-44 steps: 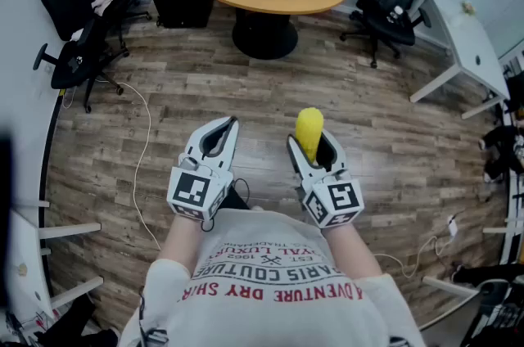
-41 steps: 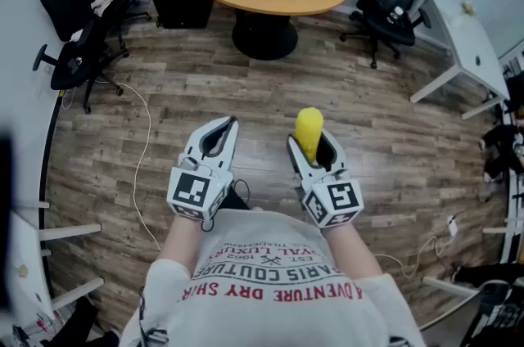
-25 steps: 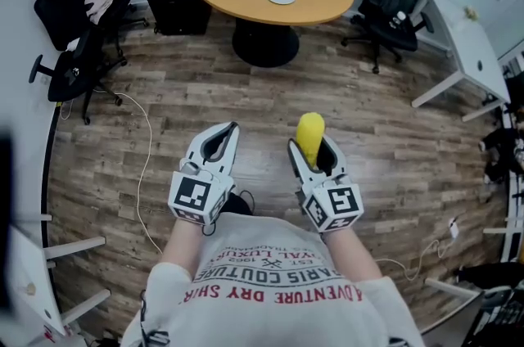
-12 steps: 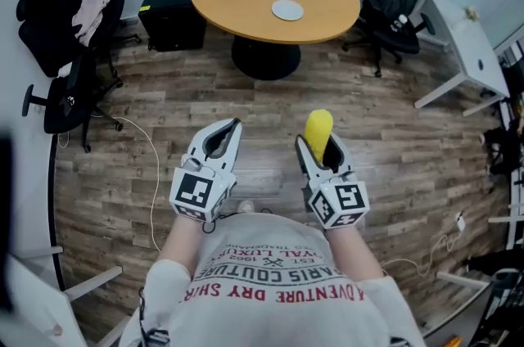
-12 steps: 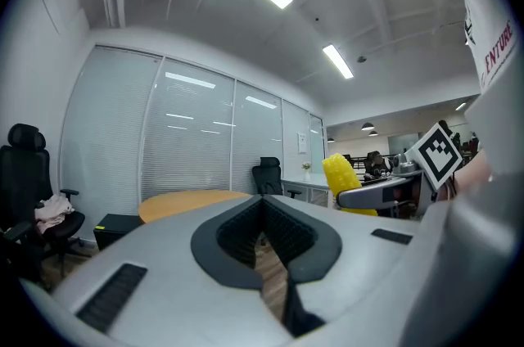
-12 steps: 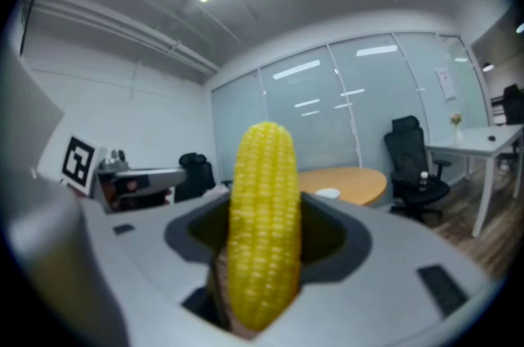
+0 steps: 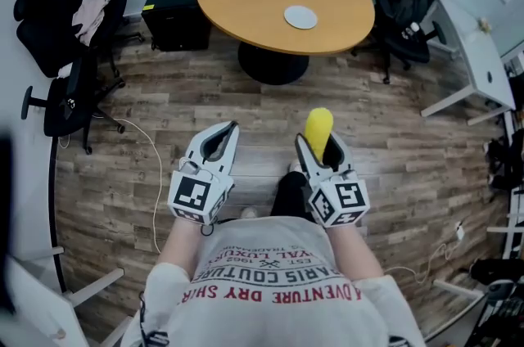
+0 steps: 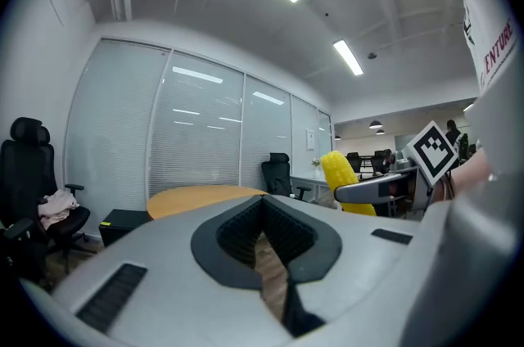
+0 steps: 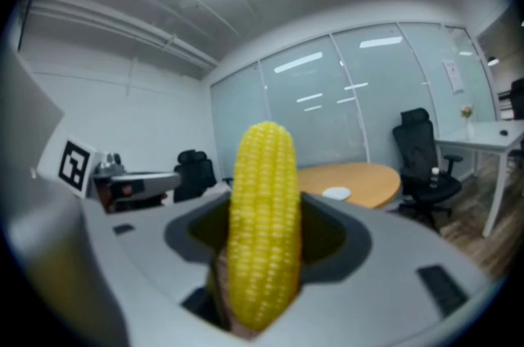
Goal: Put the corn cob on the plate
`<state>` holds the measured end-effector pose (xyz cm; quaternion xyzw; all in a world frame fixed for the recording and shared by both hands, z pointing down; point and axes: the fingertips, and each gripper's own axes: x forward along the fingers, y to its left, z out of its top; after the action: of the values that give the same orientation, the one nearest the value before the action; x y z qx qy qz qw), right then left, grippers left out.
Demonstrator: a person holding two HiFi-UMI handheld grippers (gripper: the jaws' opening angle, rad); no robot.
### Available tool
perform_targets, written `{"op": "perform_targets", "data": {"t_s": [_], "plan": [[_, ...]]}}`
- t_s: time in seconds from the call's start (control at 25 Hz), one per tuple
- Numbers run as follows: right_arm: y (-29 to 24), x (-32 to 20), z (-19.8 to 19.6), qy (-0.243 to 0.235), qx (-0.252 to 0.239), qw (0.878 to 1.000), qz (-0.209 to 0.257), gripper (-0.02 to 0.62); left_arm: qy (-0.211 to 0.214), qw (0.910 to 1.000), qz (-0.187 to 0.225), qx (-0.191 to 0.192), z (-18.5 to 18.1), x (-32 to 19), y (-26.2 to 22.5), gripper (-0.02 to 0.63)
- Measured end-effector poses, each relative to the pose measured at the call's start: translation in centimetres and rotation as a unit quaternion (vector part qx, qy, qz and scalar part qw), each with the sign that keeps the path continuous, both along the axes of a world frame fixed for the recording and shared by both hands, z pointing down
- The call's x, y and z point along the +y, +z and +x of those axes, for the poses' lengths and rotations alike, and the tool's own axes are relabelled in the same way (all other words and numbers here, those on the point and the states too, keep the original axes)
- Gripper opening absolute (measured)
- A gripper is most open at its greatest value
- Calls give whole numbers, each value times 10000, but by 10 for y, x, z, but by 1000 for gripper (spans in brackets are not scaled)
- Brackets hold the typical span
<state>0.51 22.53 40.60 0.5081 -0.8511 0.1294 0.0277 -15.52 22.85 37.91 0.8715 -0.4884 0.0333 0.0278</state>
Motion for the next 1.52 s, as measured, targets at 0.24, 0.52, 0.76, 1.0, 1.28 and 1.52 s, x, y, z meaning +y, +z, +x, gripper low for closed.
{"op": "perform_targets", "data": {"t_s": [0.24, 0.52, 0.76, 1.0, 1.28, 1.52], "plan": [[13, -58, 2, -298, 52, 9995, -60, 265, -266, 9996, -107, -27, 5, -51, 11, 32], [7, -154, 39, -674, 62, 9977, 29, 264, -532, 9986, -32, -36, 49, -143, 3, 33], [5, -239, 88, -854, 38, 9963, -16, 265, -628, 9980, 49, 3, 105, -224, -1, 32], [10, -303, 125, -923, 161, 9956, -67, 264, -728, 9973, 31, 19, 139, -283, 2, 32], [24, -361, 133, -918, 154, 9953, -280, 264, -760, 9970, -158, 3, 143, -340, 15, 32], [36, -423, 121, -810, 208, 9956, -412, 264, -584, 9980, -234, 71, 134, -409, 28, 32]]}}
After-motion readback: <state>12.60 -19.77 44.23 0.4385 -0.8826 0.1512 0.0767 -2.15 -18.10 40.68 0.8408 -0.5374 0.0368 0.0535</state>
